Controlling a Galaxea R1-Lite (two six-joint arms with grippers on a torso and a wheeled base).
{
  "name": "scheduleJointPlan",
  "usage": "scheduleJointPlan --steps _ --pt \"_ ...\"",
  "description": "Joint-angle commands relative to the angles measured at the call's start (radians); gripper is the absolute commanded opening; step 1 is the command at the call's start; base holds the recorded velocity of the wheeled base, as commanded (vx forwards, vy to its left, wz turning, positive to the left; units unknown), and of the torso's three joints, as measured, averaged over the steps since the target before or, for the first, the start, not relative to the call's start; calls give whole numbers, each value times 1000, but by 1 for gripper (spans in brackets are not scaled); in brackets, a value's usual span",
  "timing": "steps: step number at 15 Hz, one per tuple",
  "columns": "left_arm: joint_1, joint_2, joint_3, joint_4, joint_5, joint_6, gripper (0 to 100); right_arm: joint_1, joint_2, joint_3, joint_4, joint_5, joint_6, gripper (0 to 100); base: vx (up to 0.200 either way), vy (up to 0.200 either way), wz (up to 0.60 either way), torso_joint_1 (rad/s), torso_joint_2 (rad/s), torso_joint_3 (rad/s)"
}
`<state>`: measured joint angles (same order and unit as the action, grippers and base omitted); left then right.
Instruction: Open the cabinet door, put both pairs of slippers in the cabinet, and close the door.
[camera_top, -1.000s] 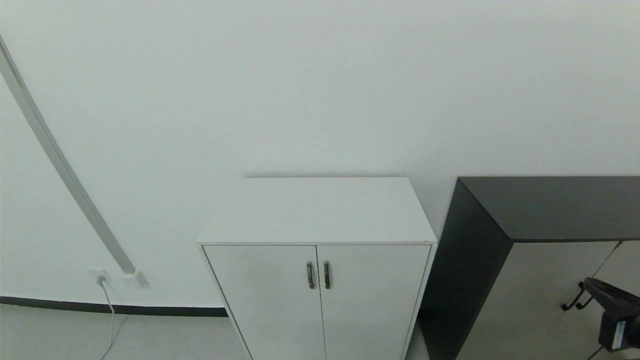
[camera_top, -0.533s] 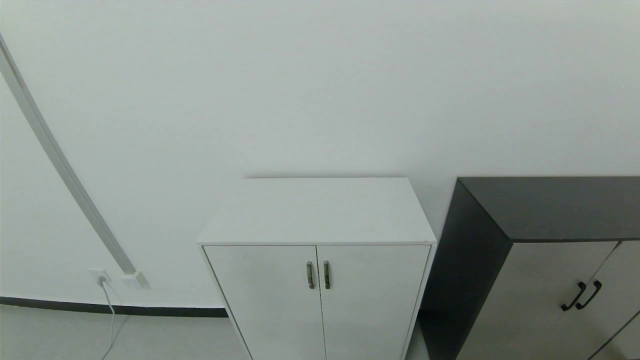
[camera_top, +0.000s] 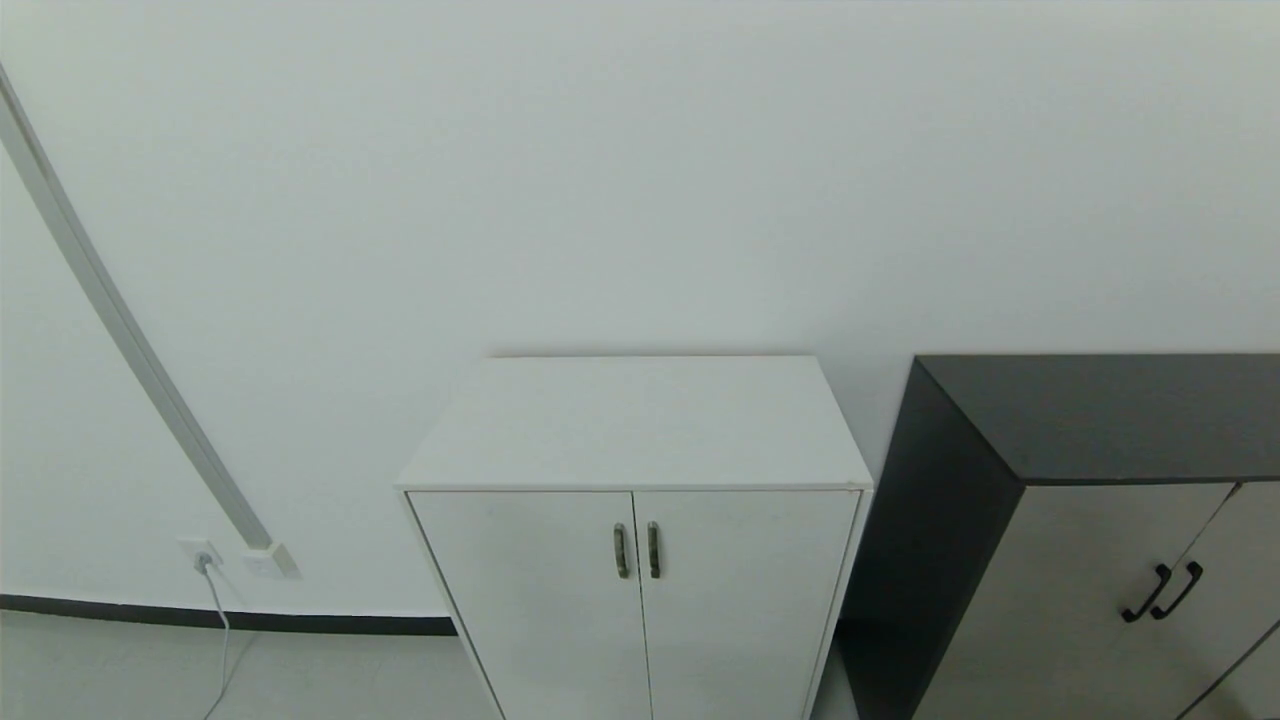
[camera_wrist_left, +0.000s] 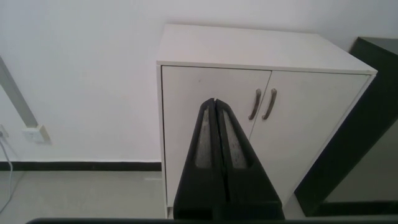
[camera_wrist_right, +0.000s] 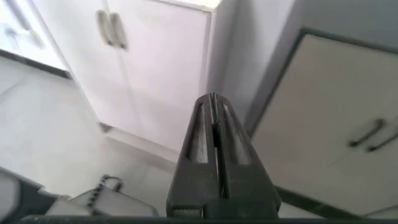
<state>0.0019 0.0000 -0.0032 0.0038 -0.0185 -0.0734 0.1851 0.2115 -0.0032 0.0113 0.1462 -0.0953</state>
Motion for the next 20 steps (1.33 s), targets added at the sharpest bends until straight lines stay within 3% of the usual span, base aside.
scheduleJointPlan --steps 1,4,9,14,20 --pt "0 2 0 -1 0 0 0 33 -24 3 -4 -14 39 0 0 0 0 0 0 0" --pt "1 0 0 1 0 0 0 -96 -40 3 -7 -33 39 0 0 0 0 0 0 0" --pt "0 2 0 -1 0 0 0 -176 -188 3 -7 -34 46 0 0 0 0 0 0 0" --pt "0 2 0 -1 0 -2 0 -182 -211 3 -19 -154 146 0 0 0 0 0 0 0" --pt "1 2 0 1 3 -2 0 -184 -211 3 -20 -157 143 0 0 0 0 0 0 0"
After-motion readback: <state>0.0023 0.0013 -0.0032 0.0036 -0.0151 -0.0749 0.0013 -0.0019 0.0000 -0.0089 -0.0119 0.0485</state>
